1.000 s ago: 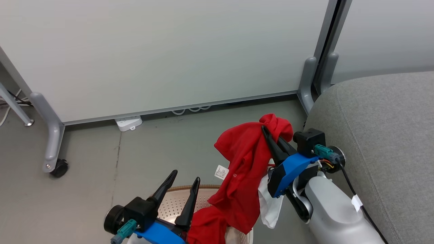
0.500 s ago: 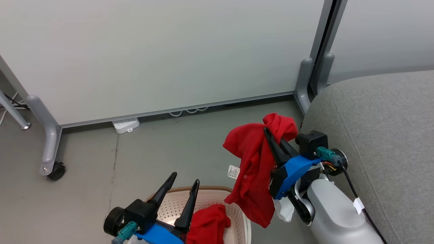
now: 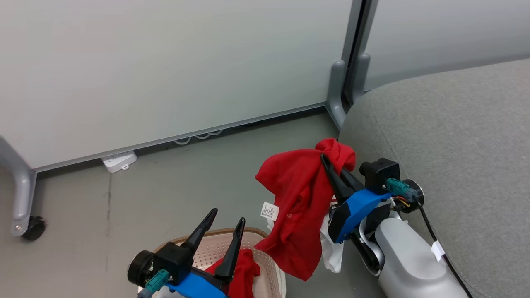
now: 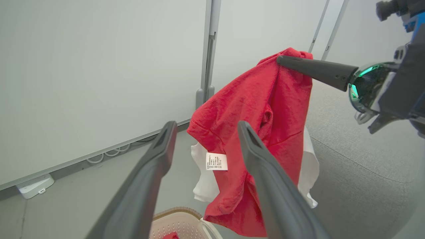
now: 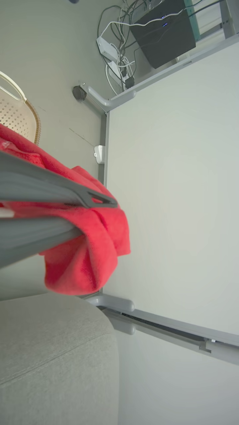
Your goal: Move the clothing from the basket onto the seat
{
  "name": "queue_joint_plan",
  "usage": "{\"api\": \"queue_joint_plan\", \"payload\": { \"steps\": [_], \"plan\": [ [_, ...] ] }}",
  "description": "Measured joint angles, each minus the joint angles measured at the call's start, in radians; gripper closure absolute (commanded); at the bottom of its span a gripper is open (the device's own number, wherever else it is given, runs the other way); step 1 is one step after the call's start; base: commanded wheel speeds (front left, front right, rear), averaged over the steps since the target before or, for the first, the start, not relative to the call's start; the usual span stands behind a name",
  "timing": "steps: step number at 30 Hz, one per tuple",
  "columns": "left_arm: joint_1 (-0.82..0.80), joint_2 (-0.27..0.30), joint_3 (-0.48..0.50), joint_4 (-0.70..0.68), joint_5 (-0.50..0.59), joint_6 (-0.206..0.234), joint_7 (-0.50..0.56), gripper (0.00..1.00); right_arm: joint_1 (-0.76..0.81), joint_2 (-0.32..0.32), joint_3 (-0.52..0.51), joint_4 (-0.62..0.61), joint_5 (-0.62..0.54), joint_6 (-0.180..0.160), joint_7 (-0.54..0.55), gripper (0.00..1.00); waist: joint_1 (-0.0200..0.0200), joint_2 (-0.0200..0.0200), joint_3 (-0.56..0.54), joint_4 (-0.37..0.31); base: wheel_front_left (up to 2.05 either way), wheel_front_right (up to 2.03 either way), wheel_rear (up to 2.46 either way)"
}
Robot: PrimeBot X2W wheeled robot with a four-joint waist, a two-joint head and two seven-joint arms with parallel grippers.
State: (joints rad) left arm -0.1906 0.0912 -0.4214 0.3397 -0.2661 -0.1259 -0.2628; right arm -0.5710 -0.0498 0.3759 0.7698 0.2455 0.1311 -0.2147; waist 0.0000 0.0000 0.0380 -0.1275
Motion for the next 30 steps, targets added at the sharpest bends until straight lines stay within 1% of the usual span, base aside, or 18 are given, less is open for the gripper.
{"api": "queue_joint_plan", "payload": {
  "steps": [10, 20, 25, 30],
  "plan": [
    [-0.009, -0.001, -0.001, -0.004, 0.014, -0.002, 0.000, 0.00, 0.005, 0.000, -0.017, -0.020, -0.010, 0.000, 0.005, 1.00, 0.0000, 0.0000, 0.014, -0.144, 0.00, 0.00, 0.00],
    [-0.040, 0.009, -0.027, 0.001, 0.024, -0.002, 0.000, 0.00, 0.017, 0.000, -0.047, -0.031, -0.016, 0.000, 0.002, 1.00, 0.0000, 0.0000, 0.036, -0.275, 0.00, 0.00, 0.00],
    [-0.045, 0.015, -0.032, 0.005, 0.022, -0.002, 0.000, 0.00, 0.024, 0.000, -0.052, -0.035, -0.015, 0.000, -0.003, 1.00, 0.0000, 0.0000, 0.045, -0.318, 0.00, 0.00, 0.00],
    [-0.052, 0.016, -0.040, 0.009, 0.019, -0.002, 0.000, 0.00, 0.029, 0.000, -0.064, -0.035, -0.015, 0.000, -0.006, 1.00, 0.0000, 0.0000, 0.053, -0.327, 0.00, 0.00, 0.00]
  ]
}}
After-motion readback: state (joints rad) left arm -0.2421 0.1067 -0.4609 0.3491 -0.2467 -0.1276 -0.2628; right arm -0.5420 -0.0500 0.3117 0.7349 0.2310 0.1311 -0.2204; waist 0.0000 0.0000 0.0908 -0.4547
